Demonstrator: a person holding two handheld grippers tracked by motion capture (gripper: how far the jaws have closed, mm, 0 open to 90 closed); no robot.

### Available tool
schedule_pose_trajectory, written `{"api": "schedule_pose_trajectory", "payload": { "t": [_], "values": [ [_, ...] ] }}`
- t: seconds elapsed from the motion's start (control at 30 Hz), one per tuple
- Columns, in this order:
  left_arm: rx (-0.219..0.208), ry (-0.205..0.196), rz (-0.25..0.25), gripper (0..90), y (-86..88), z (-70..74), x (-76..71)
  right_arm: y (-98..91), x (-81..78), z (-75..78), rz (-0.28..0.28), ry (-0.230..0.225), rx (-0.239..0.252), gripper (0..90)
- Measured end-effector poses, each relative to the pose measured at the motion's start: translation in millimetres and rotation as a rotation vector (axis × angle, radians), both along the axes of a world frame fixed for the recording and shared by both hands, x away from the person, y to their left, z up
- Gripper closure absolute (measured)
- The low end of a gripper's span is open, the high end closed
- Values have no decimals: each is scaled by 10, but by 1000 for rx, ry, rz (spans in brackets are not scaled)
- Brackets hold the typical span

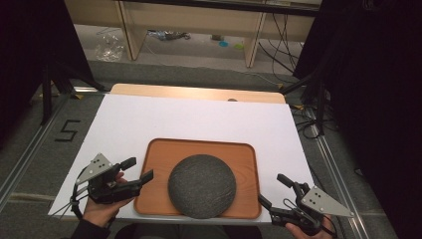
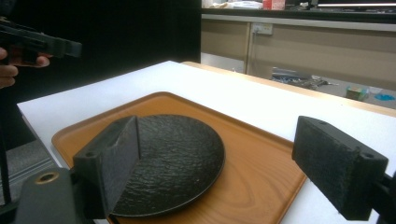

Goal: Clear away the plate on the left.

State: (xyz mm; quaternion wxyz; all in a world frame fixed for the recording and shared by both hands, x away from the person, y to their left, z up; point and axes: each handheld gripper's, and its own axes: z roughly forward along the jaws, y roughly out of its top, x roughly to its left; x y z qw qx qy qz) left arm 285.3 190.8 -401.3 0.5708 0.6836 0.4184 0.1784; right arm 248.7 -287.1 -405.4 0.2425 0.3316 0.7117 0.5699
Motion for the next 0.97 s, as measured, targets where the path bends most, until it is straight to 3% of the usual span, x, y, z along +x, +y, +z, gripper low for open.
{"api": "schedule_pose_trajectory", "payload": {
  "t": [0.03, 0.17, 0.43, 0.57, 0.97],
  "values": [
    [5, -11, -1, 228, -3, 6, -27, -13, -10, 11, 1, 14, -19, 163],
    [23, -38, 11, 228, 9, 24, -98, -9, -7, 6, -1, 7, -12, 162],
    [-28, -61, 12, 223, 61, 45, -190, -3, -5, 7, 5, 4, 3, 154],
    [-70, -49, -20, 208, 44, 47, -202, -6, -6, 10, -1, -1, 6, 154],
    [-57, -49, -19, 191, 10, 45, -197, -8, -6, 9, -2, -4, 7, 154]
  ]
}}
